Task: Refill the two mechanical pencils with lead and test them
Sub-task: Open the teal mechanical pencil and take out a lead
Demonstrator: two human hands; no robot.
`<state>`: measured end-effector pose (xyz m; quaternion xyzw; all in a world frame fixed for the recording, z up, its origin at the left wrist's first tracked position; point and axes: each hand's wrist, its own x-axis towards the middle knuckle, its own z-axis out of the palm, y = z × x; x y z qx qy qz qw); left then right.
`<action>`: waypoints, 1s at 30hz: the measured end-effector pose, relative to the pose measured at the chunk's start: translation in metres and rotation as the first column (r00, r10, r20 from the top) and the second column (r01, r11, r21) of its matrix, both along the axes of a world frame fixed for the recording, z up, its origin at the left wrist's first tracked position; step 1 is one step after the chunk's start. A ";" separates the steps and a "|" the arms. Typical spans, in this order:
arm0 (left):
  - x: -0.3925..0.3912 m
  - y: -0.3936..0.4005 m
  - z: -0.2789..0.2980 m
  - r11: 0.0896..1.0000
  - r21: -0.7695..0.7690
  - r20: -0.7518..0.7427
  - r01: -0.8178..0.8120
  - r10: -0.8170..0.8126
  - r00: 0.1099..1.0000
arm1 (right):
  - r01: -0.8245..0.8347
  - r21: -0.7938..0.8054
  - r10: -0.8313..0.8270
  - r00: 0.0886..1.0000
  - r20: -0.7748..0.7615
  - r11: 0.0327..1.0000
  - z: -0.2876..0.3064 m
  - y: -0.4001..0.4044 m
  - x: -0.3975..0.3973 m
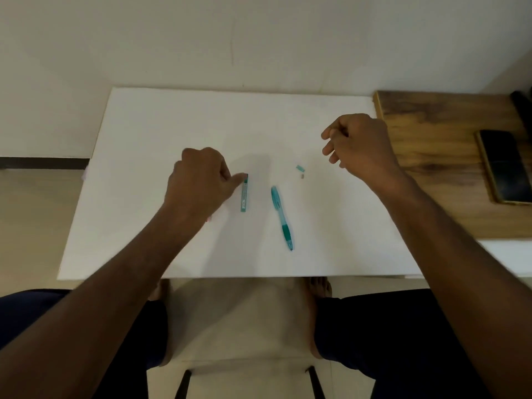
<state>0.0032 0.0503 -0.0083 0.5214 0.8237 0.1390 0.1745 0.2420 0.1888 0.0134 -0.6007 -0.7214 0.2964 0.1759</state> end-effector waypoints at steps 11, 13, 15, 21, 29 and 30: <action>0.021 -0.001 -0.019 0.989 -0.116 -0.012 0.091 -0.093 0.996 | -0.159 -0.119 0.166 0.985 0.055 0.980 -0.006 -0.010 -0.010; 0.021 -0.002 -0.020 0.988 -0.107 -0.013 0.109 -0.111 0.994 | -0.210 -0.184 0.217 0.976 0.018 0.960 -0.005 -0.013 -0.011; 0.020 -0.002 -0.022 0.991 -0.078 0.010 0.112 -0.111 0.994 | -0.232 -0.228 0.226 0.973 -0.053 0.946 -0.004 -0.015 -0.013; 0.007 0.007 -0.022 0.990 -0.068 0.235 0.121 -0.102 0.967 | -0.252 -0.269 0.220 0.965 -0.143 0.930 -0.009 -0.023 -0.027; 0.019 0.006 -0.006 0.982 0.080 0.413 0.169 -0.187 0.891 | -0.271 -0.244 0.214 0.948 -0.234 0.931 -0.013 -0.032 -0.037; 0.021 0.006 -0.004 0.980 0.089 0.413 0.179 -0.200 0.889 | -0.278 -0.242 0.217 0.943 -0.251 0.930 -0.012 -0.032 -0.037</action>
